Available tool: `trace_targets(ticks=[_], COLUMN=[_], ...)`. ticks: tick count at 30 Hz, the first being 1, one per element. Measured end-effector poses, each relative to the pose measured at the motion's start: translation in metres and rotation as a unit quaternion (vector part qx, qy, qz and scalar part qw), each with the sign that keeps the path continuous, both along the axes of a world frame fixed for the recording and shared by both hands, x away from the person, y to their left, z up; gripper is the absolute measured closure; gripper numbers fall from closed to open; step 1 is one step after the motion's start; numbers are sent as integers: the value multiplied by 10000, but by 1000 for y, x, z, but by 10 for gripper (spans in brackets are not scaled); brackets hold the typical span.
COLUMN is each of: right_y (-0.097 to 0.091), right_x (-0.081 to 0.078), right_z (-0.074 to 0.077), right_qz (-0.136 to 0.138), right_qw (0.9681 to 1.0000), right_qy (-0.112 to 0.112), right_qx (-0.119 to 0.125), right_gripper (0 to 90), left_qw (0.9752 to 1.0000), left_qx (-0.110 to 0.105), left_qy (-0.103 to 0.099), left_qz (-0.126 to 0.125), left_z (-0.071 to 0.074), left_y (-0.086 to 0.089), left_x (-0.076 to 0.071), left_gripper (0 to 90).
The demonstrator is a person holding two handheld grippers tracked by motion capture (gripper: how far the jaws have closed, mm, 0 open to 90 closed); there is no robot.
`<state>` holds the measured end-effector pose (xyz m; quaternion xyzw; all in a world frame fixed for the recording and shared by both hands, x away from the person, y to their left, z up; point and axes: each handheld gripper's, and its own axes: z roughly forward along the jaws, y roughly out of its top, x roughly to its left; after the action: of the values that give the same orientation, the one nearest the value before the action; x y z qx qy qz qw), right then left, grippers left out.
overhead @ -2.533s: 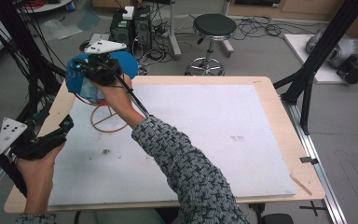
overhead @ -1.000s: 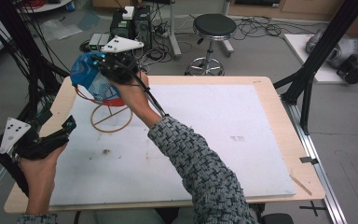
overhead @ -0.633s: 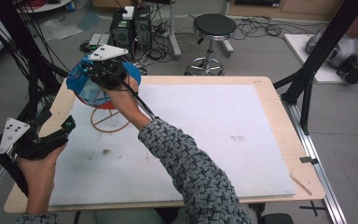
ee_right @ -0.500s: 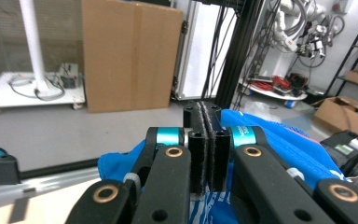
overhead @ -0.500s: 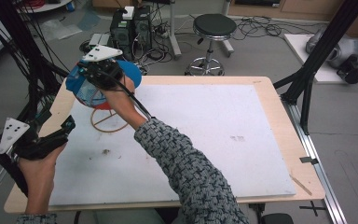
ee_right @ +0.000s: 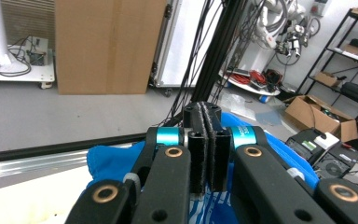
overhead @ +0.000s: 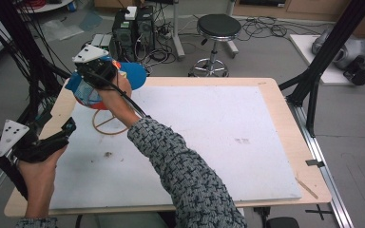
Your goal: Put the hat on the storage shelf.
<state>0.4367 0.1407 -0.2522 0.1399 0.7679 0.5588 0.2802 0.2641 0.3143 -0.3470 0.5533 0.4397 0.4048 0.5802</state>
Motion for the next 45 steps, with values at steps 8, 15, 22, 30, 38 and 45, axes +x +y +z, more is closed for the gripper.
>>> trace_targets(ticks=[8,15,22,30,38,45], right_y=[5,5,1,-20,-75,-126], right_x=[3,0,-4,-6,8,17], right_z=[-2,0,5,21,39,47], right_qz=[-93,15,99,101,-428,-818], right_qw=[9999,9999,9999,9997,9966,9916], right_qy=[26,-4,30,-68,-49,-71], right_qx=[-107,-115,-3,232,702,1001], right_gripper=[840,744,606,512,400,322], left_qw=[10000,10000,10000,10000,10000,10000], left_qx=[9,-6,-1,14,16,25], left_qy=[-14,-12,-7,6,31,66], left_qz=[-17,-12,-13,3,-21,-44], left_z=[1,1,0,0,-2,-4], left_y=[-1,-1,-1,-1,-4,-5], left_x=[0,0,0,0,3,4], left_gripper=[198,198,198,198,198,198])
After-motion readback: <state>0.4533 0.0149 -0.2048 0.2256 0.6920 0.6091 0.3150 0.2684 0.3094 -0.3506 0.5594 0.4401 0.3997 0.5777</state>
